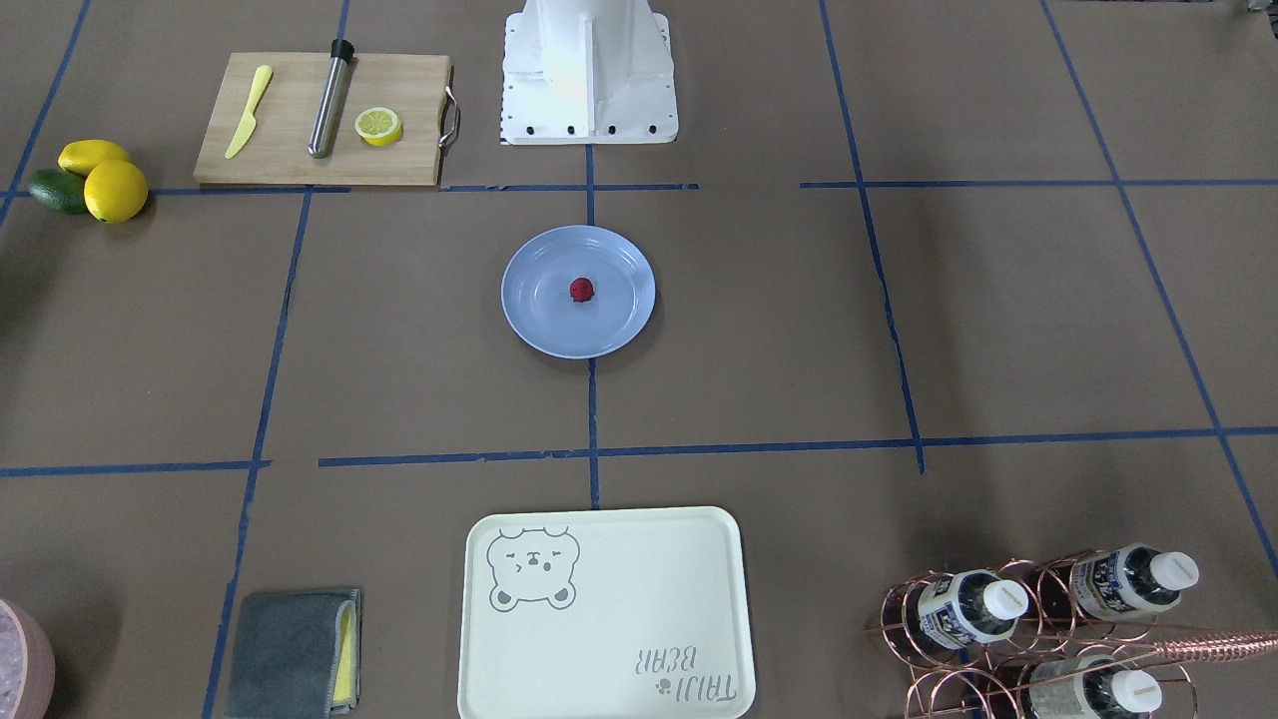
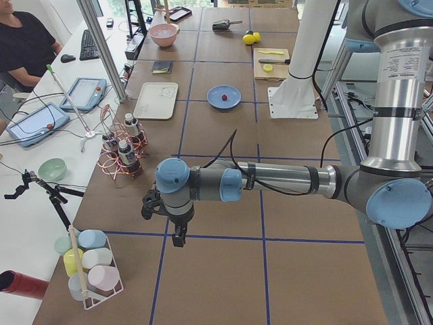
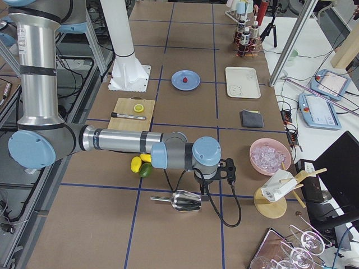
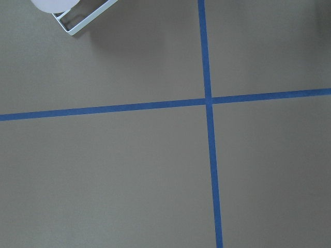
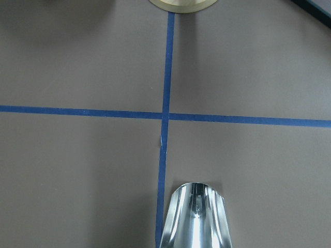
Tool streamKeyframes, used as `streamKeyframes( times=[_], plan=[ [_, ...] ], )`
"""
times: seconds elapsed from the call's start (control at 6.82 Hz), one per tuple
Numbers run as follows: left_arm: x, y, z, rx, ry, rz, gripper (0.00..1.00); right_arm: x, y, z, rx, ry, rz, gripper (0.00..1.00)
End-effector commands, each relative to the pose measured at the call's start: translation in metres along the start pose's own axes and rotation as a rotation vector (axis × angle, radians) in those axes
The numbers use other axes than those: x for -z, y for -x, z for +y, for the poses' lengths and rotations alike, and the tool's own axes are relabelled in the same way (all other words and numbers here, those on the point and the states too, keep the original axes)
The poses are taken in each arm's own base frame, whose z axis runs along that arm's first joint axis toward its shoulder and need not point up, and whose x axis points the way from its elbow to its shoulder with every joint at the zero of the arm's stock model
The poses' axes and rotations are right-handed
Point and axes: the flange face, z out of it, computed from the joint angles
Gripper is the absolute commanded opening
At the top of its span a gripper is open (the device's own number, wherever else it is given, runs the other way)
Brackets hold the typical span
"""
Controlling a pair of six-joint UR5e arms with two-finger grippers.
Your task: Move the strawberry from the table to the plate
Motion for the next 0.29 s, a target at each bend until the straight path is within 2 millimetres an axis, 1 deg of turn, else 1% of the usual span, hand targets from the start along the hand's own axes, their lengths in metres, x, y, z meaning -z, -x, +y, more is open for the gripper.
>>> streamKeyframes(
  times=[0.0, 0.15],
  plan=[
    [0.0001, -0.0001, 0.0000, 0.000, 0.000, 0.000, 1.00, 0.0006, 0.0006, -0.0008, 0.002, -0.002, 0.000, 1.00],
    [0.0001, -0.0001, 0.0000, 0.000, 0.000, 0.000, 1.00, 0.0002, 0.0002, 0.0000, 0.001, -0.001, 0.000, 1.00]
  ],
)
